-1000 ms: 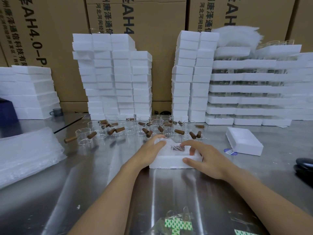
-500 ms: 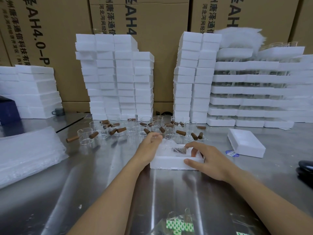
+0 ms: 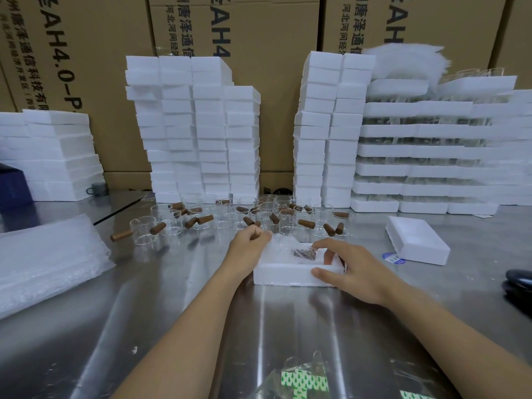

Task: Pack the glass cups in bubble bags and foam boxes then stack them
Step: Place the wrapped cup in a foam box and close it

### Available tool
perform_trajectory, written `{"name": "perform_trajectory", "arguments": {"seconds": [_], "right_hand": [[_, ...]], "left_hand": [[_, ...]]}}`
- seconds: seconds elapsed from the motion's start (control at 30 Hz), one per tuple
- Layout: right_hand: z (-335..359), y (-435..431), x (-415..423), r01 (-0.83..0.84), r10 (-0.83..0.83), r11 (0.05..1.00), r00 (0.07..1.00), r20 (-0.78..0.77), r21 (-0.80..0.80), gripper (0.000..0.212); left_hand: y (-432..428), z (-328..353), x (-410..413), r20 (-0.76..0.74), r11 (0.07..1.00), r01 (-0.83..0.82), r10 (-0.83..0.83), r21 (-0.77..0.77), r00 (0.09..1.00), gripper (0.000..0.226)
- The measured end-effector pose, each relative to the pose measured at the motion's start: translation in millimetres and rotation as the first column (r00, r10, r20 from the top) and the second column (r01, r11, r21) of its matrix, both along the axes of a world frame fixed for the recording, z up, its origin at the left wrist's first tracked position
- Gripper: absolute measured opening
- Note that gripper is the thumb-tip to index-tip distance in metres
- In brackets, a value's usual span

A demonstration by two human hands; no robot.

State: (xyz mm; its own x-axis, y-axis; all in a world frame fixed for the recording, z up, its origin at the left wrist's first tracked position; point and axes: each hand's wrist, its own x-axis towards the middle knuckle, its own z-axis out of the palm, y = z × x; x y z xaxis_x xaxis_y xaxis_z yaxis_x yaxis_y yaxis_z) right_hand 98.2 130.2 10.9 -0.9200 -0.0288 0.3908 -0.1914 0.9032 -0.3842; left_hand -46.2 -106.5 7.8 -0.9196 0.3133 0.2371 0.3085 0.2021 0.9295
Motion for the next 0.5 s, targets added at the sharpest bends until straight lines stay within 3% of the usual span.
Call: {"name": "perform_trajectory", "arguments": {"seconds": [0.2, 0.33, 0.5], "right_hand": [[-0.1, -1.7, 0.6, -0.004, 0.004, 1.000, 1.000, -0.019, 0.015, 0.047], [2.7, 0.4, 1.7, 0.017, -0.027, 0.997, 0.990, -0.137, -0.078, 0.047], [-3.5, 42.0, -5.1, 0.270, -0.305, 0.945, 0.932, -0.196, -0.184, 0.042]], "left_hand": [[-2.3, 1.7, 5.3, -0.016, 0.999, 0.039, -0.039, 0.009, 0.999, 0.045], [-2.0, 1.5, 20.3, -0.102, 0.988, 0.130, -0.138, -0.080, 0.985, 0.046], [0.4, 3.1, 24.0, -0.117, 0.963, 0.177, -0.203, -0.202, 0.972, 0.074]]}}
